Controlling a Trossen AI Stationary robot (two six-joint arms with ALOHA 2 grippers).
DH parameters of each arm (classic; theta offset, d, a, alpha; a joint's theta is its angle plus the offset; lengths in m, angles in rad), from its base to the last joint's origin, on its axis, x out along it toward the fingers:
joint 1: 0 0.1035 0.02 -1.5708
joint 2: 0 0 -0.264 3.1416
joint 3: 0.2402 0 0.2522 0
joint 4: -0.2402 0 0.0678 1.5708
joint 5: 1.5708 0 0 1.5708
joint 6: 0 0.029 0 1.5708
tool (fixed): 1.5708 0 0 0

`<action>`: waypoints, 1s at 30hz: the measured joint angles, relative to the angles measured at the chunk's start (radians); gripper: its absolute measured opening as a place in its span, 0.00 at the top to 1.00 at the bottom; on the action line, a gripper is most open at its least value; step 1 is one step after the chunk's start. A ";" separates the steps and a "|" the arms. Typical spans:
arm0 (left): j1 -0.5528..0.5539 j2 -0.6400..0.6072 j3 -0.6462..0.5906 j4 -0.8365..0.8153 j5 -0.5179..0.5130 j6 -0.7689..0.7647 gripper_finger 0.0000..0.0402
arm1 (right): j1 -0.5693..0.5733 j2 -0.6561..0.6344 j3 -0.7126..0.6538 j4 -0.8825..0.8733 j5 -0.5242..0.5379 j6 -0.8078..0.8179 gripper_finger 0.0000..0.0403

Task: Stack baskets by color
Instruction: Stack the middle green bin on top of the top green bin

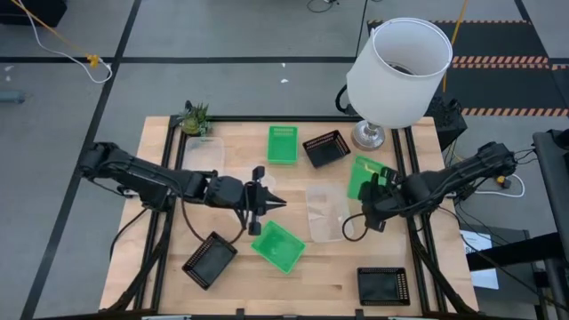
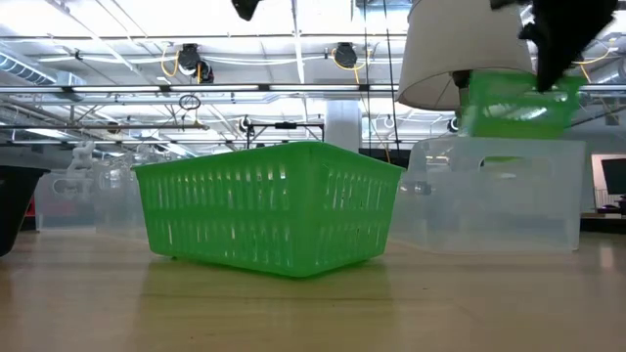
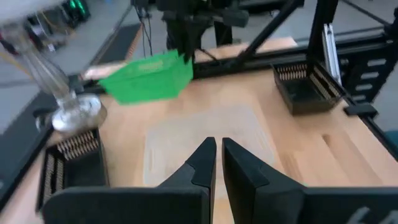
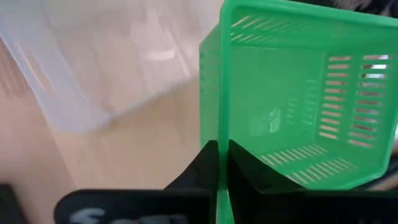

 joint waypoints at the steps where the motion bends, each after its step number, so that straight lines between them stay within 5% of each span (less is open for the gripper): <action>1: 0.002 0.003 0.000 0.011 0.000 0.013 0.92 | 0.000 0.000 0.016 0.008 0.030 -0.022 0.98; 7: 0.015 0.013 0.000 0.109 -0.015 0.013 0.92 | -0.017 0.000 0.049 0.142 0.155 -0.214 0.98; 13: 0.017 0.031 0.000 0.121 -0.015 0.001 0.91 | -0.072 0.044 0.049 0.320 0.168 -0.412 0.98; 24: 0.014 0.157 0.088 0.136 -0.121 -0.001 0.59 | -0.134 0.208 0.049 0.501 0.180 -0.617 0.98; 30: 0.014 0.261 0.176 0.088 -0.128 0.064 0.54 | -0.140 0.262 0.049 0.522 0.181 -0.644 0.98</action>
